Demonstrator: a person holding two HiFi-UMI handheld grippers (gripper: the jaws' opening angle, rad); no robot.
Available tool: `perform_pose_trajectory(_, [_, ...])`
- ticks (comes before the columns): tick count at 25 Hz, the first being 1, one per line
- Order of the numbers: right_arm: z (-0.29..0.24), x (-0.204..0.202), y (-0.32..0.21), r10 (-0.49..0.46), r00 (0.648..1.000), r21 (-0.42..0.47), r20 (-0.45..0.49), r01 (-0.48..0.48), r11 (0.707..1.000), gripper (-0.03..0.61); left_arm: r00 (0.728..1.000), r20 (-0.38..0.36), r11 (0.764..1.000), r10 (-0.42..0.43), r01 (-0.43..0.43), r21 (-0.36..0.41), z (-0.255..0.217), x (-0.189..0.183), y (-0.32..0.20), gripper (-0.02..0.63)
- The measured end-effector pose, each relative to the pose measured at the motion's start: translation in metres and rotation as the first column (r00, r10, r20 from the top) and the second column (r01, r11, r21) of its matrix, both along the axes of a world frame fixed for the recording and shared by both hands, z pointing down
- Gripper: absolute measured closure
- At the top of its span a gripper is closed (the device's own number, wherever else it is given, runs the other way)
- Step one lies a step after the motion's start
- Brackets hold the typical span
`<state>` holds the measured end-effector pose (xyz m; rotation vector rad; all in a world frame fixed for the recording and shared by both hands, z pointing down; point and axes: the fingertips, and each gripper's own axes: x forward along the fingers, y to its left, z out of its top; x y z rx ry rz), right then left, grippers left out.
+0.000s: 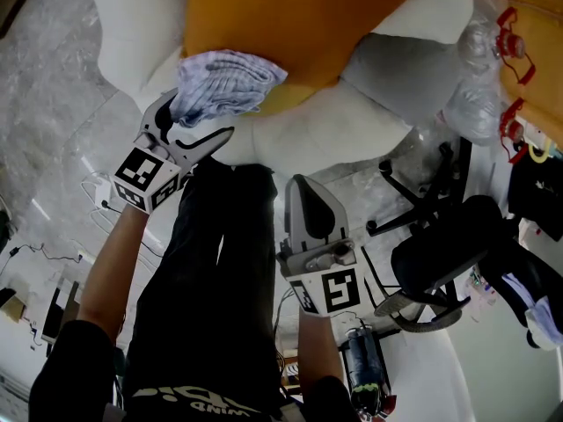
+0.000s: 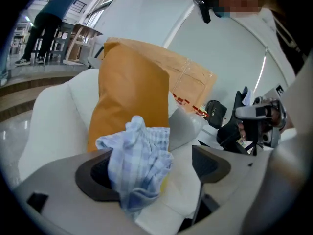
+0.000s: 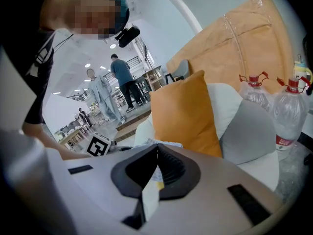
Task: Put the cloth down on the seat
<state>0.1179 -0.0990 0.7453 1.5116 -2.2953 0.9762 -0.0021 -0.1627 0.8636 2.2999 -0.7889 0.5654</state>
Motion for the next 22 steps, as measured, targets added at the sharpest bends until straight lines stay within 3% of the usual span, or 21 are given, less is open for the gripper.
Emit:
perform_pose_trajectory(10, [-0.010, -0.009, 0.007, -0.016, 1.000, 0.005, 0.010, 0.015, 1.000, 0.557, 0.999, -0.031, 0.999, -0.045, 0.045, 0.020, -0.021, -0.011, -0.001, 0.180])
perform_pose_trajectory(11, [-0.010, -0.010, 0.007, -0.017, 1.000, 0.006, 0.011, 0.017, 1.000, 0.557, 0.998, -0.033, 0.999, -0.047, 0.048, 0.015, -0.022, -0.012, -0.001, 0.203])
perform_pose_trajectory(14, [-0.012, -0.011, 0.008, -0.019, 1.000, 0.010, 0.012, 0.019, 1.000, 0.557, 0.998, -0.014, 0.998, -0.060, 0.060, 0.034, -0.024, -0.018, 0.001, 0.402])
perform_pose_trajectory(18, [-0.011, -0.009, 0.012, -0.024, 1.000, 0.009, 0.008, 0.024, 1.000, 0.557, 0.997, -0.018, 0.996, -0.073, 0.074, 0.056, -0.027, -0.019, 0.005, 0.575])
perform_pose_trajectory(19, [-0.011, -0.009, 0.013, -0.024, 1.000, 0.008, 0.008, 0.024, 1.000, 0.557, 0.997, -0.034, 0.997, -0.068, 0.069, 0.046, -0.029, -0.018, 0.007, 0.607])
perform_pose_trajectory(22, [-0.017, -0.011, 0.013, -0.029, 1.000, 0.012, 0.013, 0.029, 1.000, 0.557, 0.995, -0.089, 0.999, -0.043, 0.044, 0.013, -0.045, -0.012, 0.012, 0.607])
